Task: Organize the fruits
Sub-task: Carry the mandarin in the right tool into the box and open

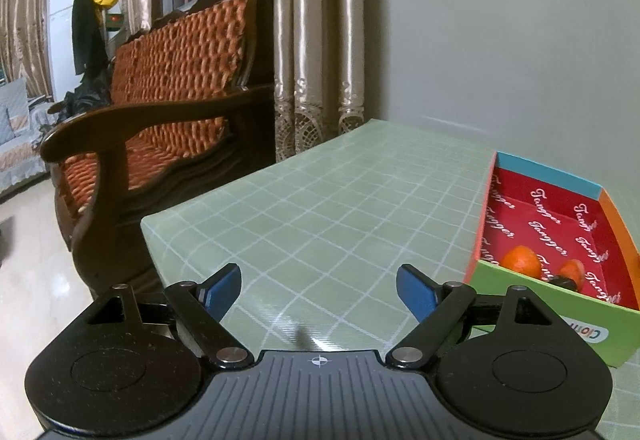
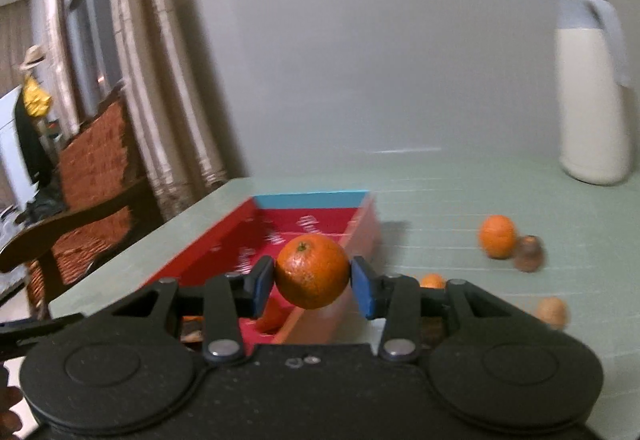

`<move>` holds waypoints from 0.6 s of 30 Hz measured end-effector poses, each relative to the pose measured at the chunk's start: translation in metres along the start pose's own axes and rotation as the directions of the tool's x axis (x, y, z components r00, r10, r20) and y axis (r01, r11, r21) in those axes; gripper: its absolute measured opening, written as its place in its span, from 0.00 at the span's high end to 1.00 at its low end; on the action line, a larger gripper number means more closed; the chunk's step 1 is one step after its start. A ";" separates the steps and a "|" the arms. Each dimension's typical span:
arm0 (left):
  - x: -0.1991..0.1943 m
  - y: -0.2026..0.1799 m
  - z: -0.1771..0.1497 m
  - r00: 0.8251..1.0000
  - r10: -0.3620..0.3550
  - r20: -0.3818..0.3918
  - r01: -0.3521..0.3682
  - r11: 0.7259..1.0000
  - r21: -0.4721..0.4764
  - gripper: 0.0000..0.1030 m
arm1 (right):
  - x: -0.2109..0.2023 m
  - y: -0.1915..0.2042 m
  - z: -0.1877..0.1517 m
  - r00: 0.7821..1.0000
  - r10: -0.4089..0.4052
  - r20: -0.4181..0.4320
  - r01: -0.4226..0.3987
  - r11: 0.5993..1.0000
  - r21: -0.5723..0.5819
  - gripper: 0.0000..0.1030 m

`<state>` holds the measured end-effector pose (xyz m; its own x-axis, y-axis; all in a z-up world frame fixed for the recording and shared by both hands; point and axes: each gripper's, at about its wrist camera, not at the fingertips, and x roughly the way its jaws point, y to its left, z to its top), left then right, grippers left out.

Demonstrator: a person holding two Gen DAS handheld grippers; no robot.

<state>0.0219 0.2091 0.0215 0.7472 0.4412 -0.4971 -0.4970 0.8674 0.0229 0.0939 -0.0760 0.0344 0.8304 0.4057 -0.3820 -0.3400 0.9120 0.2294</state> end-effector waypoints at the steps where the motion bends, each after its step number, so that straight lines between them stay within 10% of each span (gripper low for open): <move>1: 0.000 0.003 0.000 1.000 0.003 -0.001 -0.003 1.000 -0.005 0.18 | 0.002 0.006 -0.001 1.000 0.012 -0.007 -0.012 1.000 -0.011 0.60; 18: 0.005 0.026 -0.002 0.999 0.033 -0.011 -0.033 0.998 -0.047 0.17 | 0.020 0.043 -0.010 0.994 0.011 -0.110 -0.020 0.997 -0.078 0.60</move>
<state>0.0121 0.2339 0.0180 0.7256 0.4670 -0.5054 -0.5417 0.8406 -0.0009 0.0914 -0.0284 0.0277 0.7729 0.4203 -0.4753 -0.3899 0.9056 0.1668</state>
